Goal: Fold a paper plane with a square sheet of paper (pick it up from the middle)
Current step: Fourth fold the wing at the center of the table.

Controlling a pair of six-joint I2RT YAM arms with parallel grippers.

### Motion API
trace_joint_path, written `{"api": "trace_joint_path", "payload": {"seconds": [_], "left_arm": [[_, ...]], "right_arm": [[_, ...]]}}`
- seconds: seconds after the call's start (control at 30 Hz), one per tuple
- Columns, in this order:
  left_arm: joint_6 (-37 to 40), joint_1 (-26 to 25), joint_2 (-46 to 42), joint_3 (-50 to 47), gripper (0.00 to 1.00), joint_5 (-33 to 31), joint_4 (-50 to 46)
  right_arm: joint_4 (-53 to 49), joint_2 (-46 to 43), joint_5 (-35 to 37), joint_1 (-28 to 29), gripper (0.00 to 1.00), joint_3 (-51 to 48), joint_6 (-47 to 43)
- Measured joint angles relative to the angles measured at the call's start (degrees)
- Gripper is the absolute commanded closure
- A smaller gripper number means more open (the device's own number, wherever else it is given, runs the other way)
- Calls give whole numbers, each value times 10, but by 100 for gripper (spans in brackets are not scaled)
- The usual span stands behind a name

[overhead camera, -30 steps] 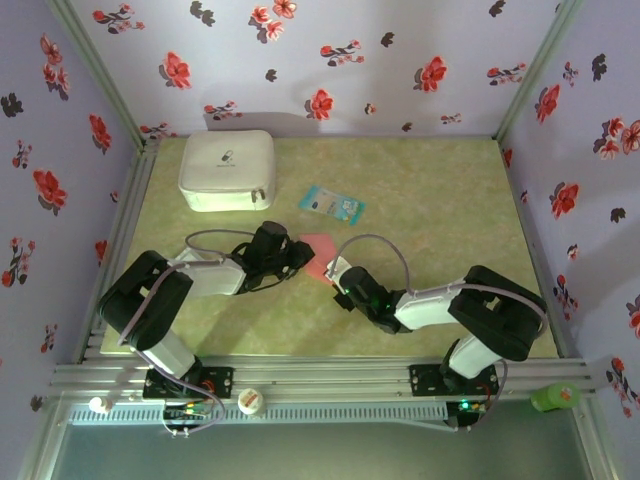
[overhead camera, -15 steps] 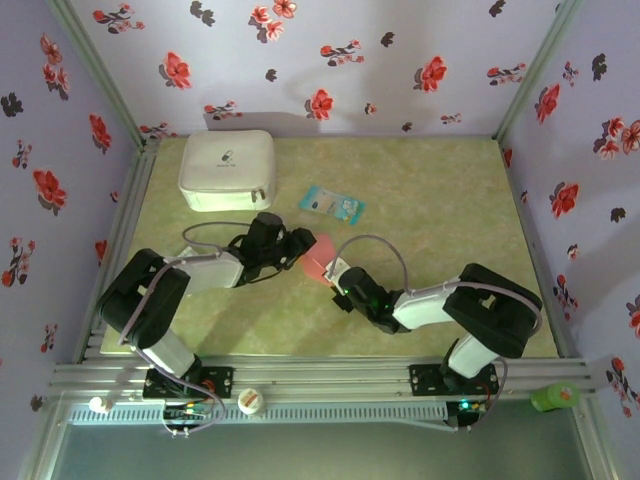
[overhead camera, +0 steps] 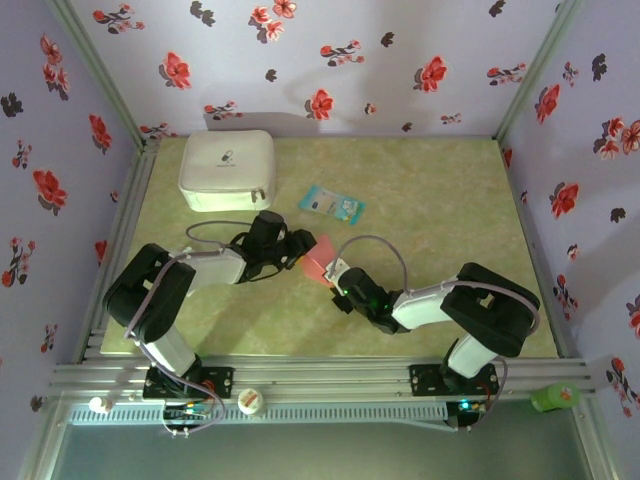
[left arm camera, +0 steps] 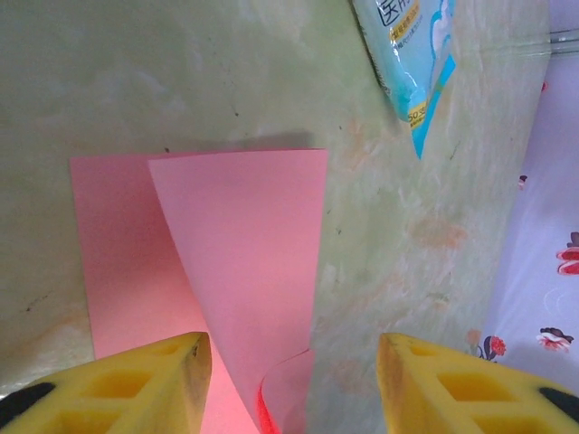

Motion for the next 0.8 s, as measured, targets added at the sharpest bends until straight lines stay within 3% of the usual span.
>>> {"api": "trace_joint_path", "payload": {"seconds": [0.2, 0.47, 0.6, 0.8], "left_arm": [[0, 3, 1, 0, 53, 0, -9], [9, 7, 4, 5, 85, 0, -22], [10, 7, 4, 8, 91, 1, -24], [10, 7, 4, 15, 92, 5, -24]], "right_arm": [[0, 0, -2, 0, 83, 0, 8], [-14, -30, -14, -10, 78, 0, 37], [-27, -45, -24, -18, 75, 0, 47], [-50, -48, -32, -25, 75, 0, 51]]}}
